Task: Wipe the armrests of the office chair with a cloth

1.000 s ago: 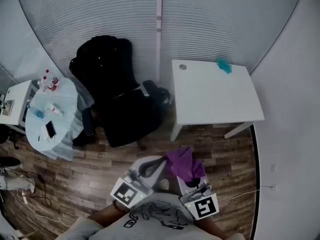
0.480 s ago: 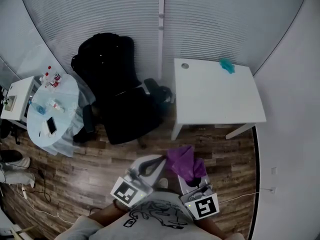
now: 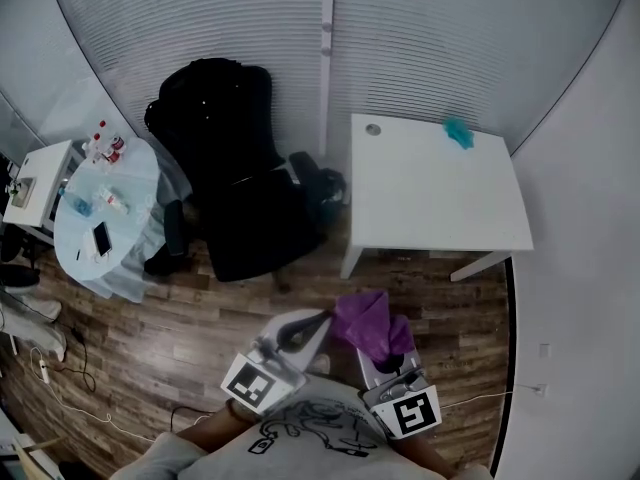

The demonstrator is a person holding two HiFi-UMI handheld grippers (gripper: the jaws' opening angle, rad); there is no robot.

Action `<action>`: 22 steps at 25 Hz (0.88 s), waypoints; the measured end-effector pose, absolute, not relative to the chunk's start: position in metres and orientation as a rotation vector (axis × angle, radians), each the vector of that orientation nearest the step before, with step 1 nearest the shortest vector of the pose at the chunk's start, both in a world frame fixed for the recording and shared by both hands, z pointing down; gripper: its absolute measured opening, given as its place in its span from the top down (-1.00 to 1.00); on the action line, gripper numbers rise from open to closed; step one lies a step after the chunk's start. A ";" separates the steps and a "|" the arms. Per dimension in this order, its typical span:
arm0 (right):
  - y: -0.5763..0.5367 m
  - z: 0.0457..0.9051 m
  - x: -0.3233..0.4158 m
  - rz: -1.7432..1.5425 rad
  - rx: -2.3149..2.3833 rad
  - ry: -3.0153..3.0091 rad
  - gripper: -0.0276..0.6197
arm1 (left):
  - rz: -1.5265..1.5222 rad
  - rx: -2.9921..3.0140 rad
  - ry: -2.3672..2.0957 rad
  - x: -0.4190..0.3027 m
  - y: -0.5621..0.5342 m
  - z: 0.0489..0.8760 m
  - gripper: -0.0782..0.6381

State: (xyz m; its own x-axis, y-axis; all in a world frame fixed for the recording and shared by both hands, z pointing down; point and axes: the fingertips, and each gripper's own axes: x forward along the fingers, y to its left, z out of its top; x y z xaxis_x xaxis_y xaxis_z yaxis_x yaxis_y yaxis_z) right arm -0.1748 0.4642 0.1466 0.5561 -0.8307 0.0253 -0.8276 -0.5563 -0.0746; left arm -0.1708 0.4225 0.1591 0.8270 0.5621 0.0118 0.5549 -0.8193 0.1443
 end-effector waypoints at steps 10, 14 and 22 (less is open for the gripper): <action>0.438 0.158 -0.147 -0.128 -2.670 1.494 0.83 | 0.091 2.875 0.850 -0.143 0.393 0.168 0.77; 0.418 0.162 -0.124 -0.126 -2.696 1.527 0.83 | 0.084 2.870 0.853 -0.116 0.376 0.171 0.77; 0.362 0.164 -0.051 -0.129 -2.739 1.541 0.83 | 0.063 2.858 0.842 -0.041 0.321 0.172 0.77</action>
State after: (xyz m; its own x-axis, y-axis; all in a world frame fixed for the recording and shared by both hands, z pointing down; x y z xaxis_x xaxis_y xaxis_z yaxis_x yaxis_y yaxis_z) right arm -0.0511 0.3623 0.1641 0.5167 -0.8530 0.0735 -0.8533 -0.5201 -0.0367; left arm -0.0413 0.3212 0.1721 0.8405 0.5418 -0.0050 0.5350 -0.8283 0.1666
